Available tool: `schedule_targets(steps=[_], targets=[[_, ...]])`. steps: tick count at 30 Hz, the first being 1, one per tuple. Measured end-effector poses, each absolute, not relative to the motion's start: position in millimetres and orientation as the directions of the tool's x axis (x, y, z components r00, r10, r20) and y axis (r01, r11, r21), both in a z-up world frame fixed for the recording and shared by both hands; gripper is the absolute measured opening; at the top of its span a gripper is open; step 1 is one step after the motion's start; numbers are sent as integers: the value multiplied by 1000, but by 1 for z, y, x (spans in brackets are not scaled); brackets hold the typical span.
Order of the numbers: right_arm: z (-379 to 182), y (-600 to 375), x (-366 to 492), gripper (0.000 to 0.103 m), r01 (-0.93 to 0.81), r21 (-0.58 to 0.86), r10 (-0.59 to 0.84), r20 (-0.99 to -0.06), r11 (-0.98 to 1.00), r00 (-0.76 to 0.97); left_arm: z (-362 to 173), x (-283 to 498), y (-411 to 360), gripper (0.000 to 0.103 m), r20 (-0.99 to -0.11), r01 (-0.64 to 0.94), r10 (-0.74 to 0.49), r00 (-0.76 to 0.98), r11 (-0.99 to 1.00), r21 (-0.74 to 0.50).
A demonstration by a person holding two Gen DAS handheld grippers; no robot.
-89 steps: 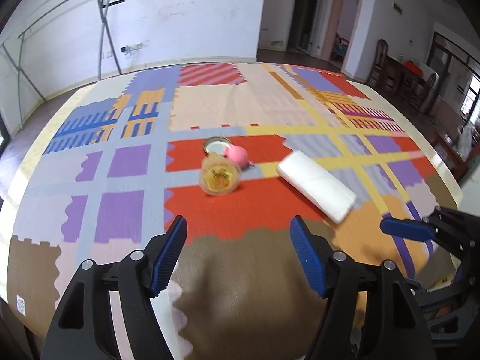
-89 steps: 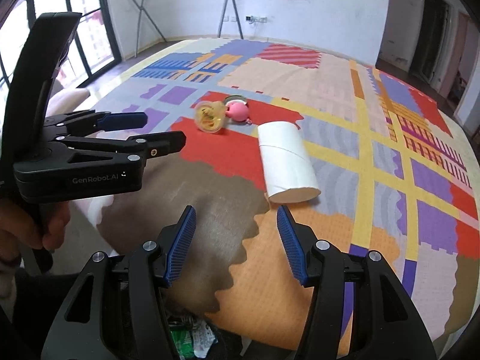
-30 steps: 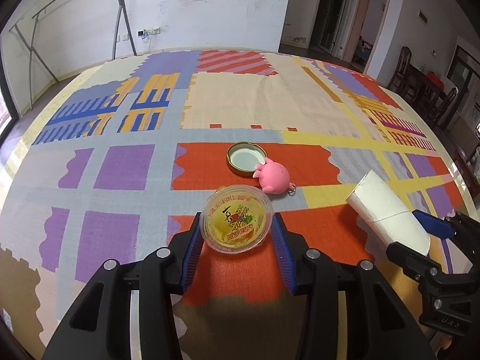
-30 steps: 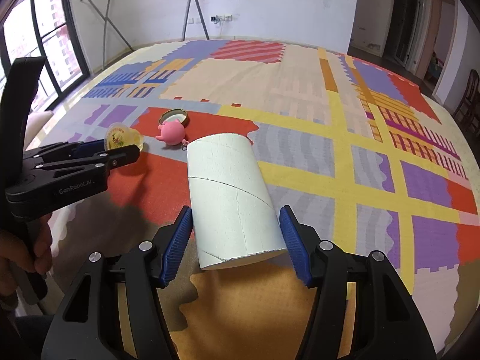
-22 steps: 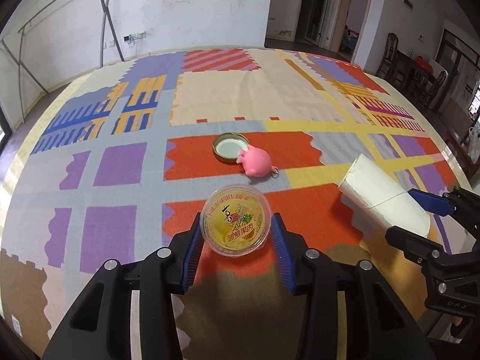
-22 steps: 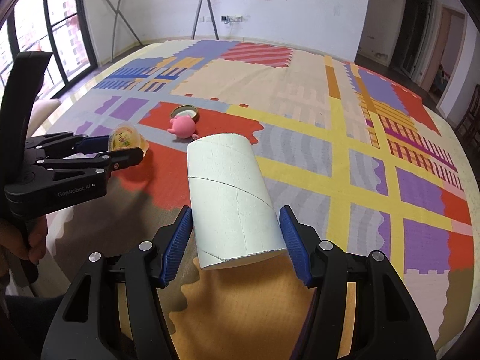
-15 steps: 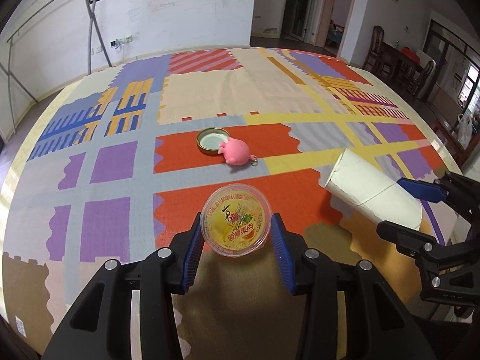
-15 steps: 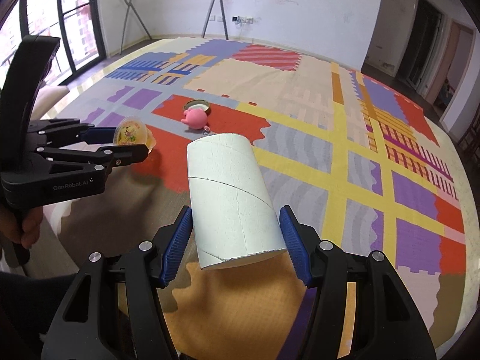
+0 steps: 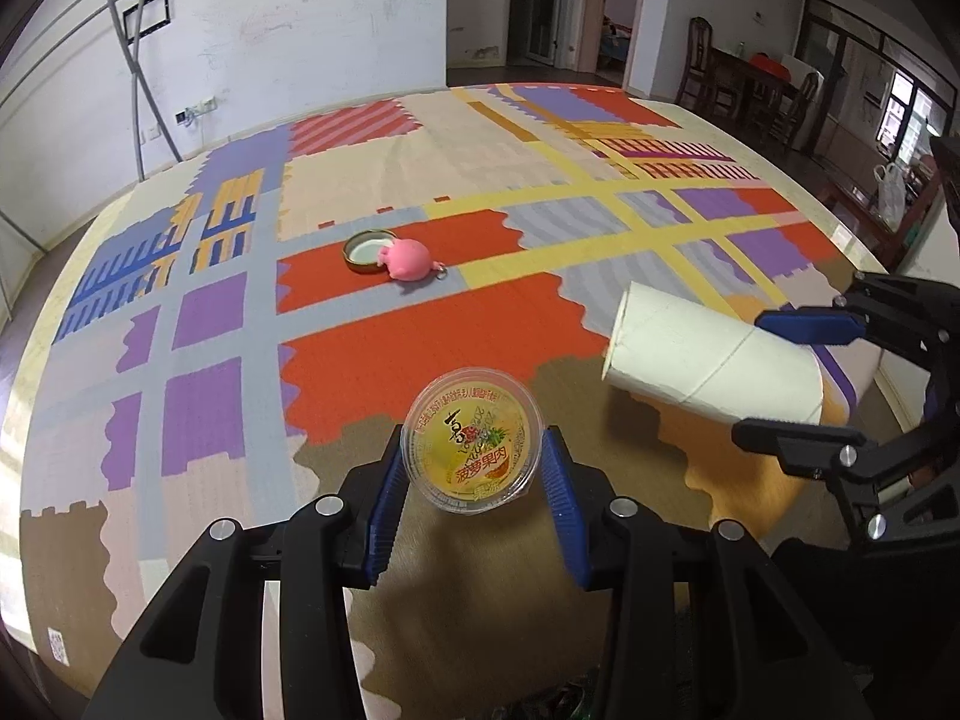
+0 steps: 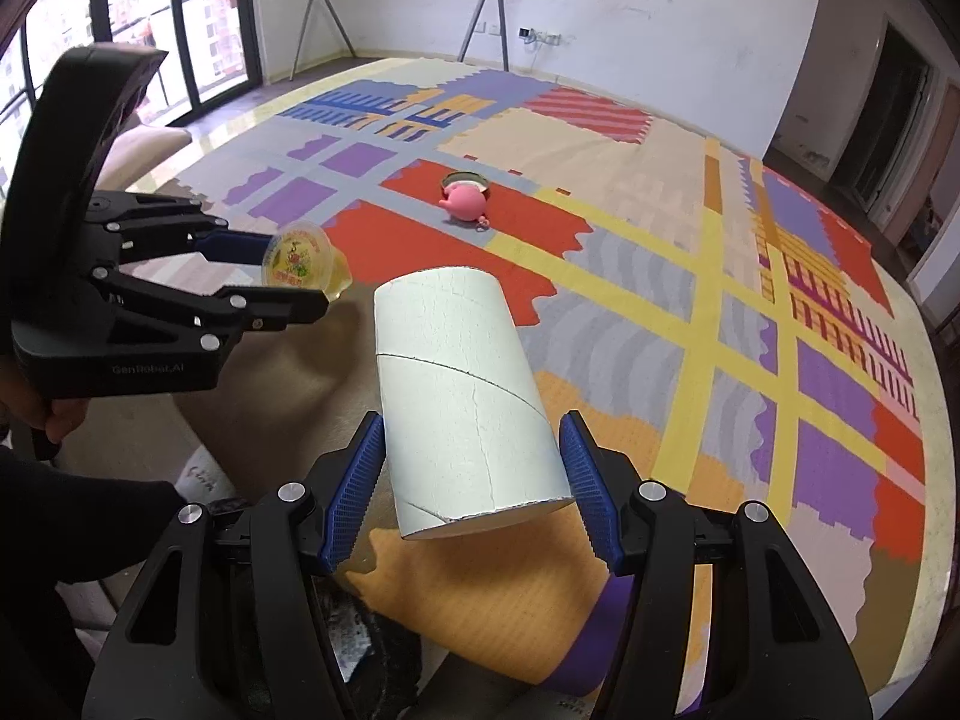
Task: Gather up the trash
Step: 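Lift the jelly cup and paper tube and carry both toward the bin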
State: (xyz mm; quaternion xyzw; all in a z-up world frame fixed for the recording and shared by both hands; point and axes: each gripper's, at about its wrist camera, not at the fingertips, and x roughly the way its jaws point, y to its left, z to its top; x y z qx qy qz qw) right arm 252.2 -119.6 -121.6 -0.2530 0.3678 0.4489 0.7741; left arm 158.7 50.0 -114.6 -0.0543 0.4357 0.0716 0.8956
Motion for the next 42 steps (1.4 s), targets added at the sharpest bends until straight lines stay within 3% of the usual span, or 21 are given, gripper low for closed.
schedule_targets(steps=[24,37,42], targets=[[-134,-169,196,59,-959,20,506,-853,282,131,-122,102,8,45,-821,-30,-37,569,997,-66],[-170,-183,175,59,-983,92,433,-901,161,-14,-127,73,-11,45,-832,65,-112,544,994,-92],[-196,-175,166,59,-987,95,354,-934,127,-45,-145,70,-18,45,-853,90,-190,485,982,-168]])
